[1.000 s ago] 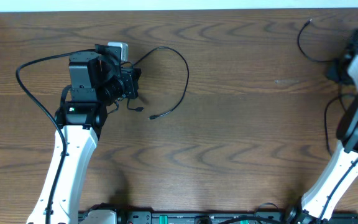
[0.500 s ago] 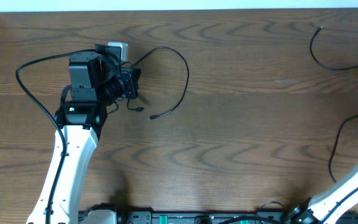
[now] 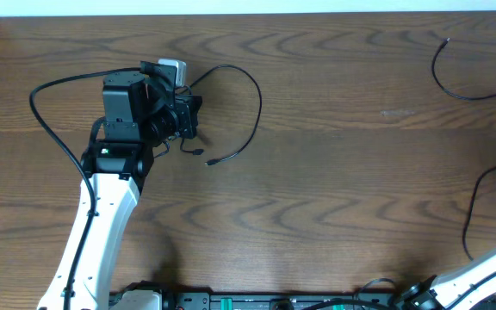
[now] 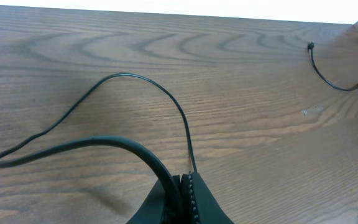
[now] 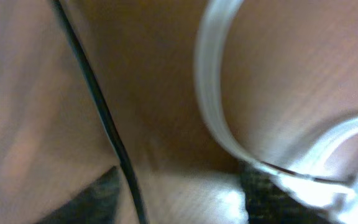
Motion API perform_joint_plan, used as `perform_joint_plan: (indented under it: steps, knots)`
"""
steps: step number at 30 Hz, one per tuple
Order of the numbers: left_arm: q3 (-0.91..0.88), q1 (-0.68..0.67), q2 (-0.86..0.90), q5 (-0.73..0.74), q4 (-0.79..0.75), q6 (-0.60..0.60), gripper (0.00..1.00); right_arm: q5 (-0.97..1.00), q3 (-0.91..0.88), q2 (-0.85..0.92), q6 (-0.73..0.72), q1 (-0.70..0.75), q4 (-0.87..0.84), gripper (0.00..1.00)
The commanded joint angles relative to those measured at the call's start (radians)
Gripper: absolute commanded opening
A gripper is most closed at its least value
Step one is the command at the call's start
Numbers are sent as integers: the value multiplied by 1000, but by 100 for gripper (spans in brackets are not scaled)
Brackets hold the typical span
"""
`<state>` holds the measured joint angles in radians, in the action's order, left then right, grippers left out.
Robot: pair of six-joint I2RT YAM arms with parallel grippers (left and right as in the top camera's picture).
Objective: Untangle cables
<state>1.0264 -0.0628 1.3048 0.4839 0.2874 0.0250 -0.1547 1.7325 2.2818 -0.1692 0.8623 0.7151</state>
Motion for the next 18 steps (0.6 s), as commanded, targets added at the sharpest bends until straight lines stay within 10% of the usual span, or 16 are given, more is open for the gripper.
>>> perform_joint_plan:
  steps: [1, 18]
  knots:
    - [-1, -2, 0, 1, -5, -18, 8, -150, -43, 35, 31, -35, -5, 80]
    - [-1, -2, 2, 1, -31, -25, 8, 0, -44, -127, 88, -287, -79, 99]
